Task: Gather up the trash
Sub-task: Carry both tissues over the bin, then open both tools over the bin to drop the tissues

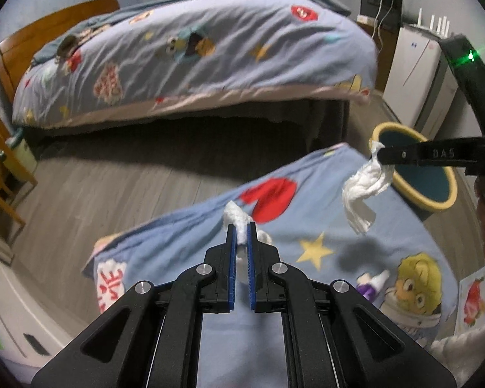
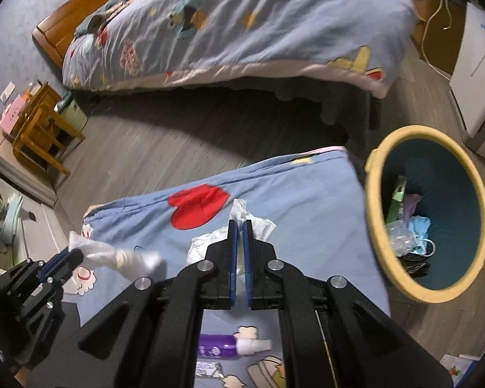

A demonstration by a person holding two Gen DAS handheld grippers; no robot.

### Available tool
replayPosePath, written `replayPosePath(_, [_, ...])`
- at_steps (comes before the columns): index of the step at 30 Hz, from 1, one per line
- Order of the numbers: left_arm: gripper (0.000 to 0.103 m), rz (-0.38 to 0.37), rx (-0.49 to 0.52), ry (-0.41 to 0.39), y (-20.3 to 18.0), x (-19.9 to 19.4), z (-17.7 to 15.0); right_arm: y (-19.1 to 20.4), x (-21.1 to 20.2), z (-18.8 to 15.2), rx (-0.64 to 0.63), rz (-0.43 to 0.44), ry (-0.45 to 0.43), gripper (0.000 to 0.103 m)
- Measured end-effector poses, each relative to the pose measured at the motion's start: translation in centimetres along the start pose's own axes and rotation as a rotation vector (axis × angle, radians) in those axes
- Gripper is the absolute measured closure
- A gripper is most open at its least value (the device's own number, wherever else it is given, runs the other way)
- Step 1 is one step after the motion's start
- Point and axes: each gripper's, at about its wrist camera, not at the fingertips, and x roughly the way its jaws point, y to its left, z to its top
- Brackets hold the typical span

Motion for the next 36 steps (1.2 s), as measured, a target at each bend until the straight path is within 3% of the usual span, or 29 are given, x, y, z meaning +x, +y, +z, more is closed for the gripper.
replayPosePath(10, [0.096,-0.044,0.083,-0.074,-6.0,-1.4,2.6,-6.8,-3.2,0.2,0.067,-0.072,-0.058,0.100])
replayPosePath(18, [0.096,-0.148,0.156,-0.105,-14.0,-1.5,5.6,-15.0,-5.3,-0.3,0.220,-0.101,-0.095,0.100])
replayPosePath(27, [0.096,-0.236,0.236,-0.079,-22.6,1.2,8.3,-23.2,-7.1,-2.1,0.401,-0.140,-0.131,0.100])
replayPosePath(36, [0.096,-0.209,0.247,-0.020,-26.8,6.1,9.8,-26.8,-6.1,-3.3,0.534,-0.138,-0.116,0.100])
